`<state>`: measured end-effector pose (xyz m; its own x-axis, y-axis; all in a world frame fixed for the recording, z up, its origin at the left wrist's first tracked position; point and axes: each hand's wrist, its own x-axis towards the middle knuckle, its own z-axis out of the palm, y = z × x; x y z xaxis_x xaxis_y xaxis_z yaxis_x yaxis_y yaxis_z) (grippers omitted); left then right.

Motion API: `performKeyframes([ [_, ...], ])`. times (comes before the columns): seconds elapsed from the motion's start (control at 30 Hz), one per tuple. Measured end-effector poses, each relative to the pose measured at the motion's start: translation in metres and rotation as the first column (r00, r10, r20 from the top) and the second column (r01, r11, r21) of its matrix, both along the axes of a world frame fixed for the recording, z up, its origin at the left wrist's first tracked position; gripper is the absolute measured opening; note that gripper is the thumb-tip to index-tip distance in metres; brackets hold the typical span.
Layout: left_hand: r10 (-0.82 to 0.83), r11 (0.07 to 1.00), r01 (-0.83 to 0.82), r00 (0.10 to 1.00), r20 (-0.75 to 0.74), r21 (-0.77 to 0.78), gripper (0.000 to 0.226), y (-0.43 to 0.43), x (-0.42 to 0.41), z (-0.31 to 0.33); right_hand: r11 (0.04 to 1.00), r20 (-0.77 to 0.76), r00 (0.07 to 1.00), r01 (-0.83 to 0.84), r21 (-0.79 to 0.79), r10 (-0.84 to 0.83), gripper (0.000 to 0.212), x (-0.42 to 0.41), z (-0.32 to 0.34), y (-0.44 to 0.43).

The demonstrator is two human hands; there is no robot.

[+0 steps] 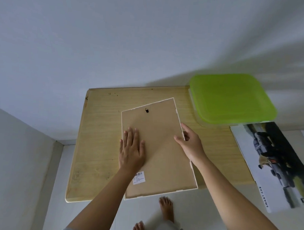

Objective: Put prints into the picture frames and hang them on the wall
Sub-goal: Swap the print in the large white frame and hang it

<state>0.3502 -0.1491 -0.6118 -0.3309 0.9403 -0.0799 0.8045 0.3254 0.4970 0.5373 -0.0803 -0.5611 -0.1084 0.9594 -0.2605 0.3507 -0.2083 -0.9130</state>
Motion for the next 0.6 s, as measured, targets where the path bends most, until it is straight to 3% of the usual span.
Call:
performKeyframes([
  [0.13,-0.013,1.000,0.016,0.994,0.113,-0.024,0.051,0.011,-0.002,0.025,0.997,-0.101,0.995,0.019,0.075,-0.011,0.055,-0.014,0.028,-0.005],
  [0.33,-0.185,0.963,0.081,0.891,0.415,0.255,0.048,0.048,0.012,0.138,0.948,-0.162,0.986,0.081,0.308,-0.031,0.053,-0.030,0.086,-0.009],
  [0.4,-0.240,0.938,0.066,0.832,0.499,0.341,0.049,0.055,0.016,0.181,0.880,-0.136,0.990,0.086,0.468,-0.025,0.053,-0.033,0.111,-0.011],
  [0.5,-0.306,0.904,0.022,0.729,0.612,0.426,0.050,0.061,0.020,0.235,0.692,-0.015,1.000,0.021,0.722,-0.016,0.053,-0.037,0.144,-0.014],
  [0.6,-0.351,0.872,-0.066,0.603,0.716,0.484,0.049,0.057,0.021,0.272,0.527,0.108,0.992,-0.060,0.848,-0.061,0.051,-0.036,0.165,-0.018],
])
